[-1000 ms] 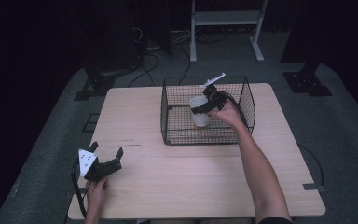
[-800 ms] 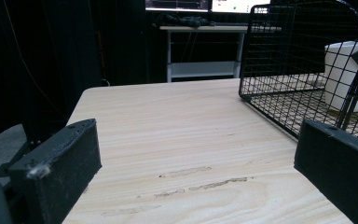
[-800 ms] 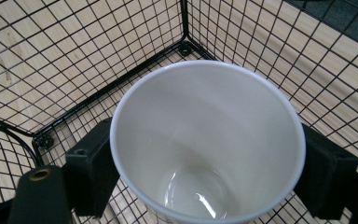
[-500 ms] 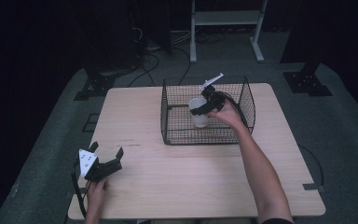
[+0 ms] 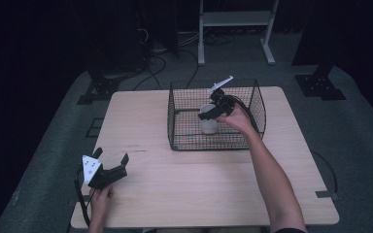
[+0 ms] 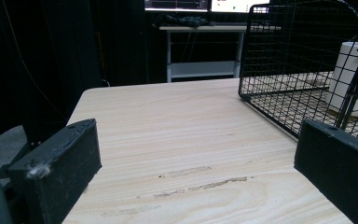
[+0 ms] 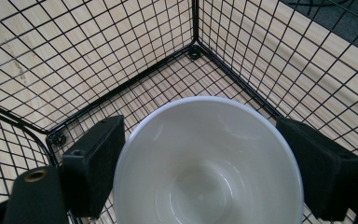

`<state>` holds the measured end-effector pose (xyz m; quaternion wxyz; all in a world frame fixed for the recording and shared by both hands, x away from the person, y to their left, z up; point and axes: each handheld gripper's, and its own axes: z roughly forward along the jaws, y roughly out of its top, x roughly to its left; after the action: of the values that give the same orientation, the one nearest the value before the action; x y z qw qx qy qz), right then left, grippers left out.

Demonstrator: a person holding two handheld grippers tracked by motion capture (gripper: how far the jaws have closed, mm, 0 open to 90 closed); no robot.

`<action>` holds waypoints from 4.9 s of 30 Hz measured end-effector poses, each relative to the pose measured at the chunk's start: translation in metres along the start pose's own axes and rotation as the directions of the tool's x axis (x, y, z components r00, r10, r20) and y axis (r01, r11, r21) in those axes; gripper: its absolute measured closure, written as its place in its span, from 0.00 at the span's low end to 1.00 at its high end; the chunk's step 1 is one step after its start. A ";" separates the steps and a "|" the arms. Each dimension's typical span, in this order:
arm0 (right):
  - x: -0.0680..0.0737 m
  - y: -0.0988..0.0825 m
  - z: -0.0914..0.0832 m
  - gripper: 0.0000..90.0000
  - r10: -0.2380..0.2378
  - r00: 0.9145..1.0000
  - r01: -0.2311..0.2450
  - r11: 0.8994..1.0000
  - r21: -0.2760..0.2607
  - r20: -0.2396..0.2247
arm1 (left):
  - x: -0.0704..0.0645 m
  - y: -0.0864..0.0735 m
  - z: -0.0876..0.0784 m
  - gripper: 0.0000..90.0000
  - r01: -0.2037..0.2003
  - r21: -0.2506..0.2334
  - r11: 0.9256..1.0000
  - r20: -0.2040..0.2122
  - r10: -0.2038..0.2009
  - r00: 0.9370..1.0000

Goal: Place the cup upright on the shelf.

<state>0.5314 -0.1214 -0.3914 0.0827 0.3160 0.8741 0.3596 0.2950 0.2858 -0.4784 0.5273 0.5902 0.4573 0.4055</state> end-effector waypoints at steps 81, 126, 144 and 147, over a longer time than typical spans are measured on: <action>0.047 -0.090 -0.127 0.17 -0.044 0.980 -0.007 0.967 -0.253 -0.196 | -0.002 0.000 0.000 0.00 -0.021 0.002 1.000 -0.002 0.021 1.000; 0.050 -0.154 -0.145 0.17 -0.013 0.978 -0.039 0.969 -0.243 -0.208 | -0.003 0.000 0.000 0.00 -0.031 0.004 0.999 -0.004 0.031 0.999; 0.047 -0.177 -0.146 0.17 0.015 0.981 -0.064 0.968 -0.243 -0.196 | -0.004 0.000 0.000 0.00 -0.037 0.004 0.999 -0.004 0.037 0.999; 0.050 -0.180 -0.147 0.17 0.006 0.983 -0.053 0.966 -0.253 -0.182 | -0.004 0.000 0.000 0.00 -0.039 0.005 0.999 -0.004 0.039 0.999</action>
<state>0.3491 -0.2733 -0.4022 0.0383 0.2818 0.8193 0.4979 0.2941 0.2818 -0.4786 0.5170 0.5993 0.4479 0.4159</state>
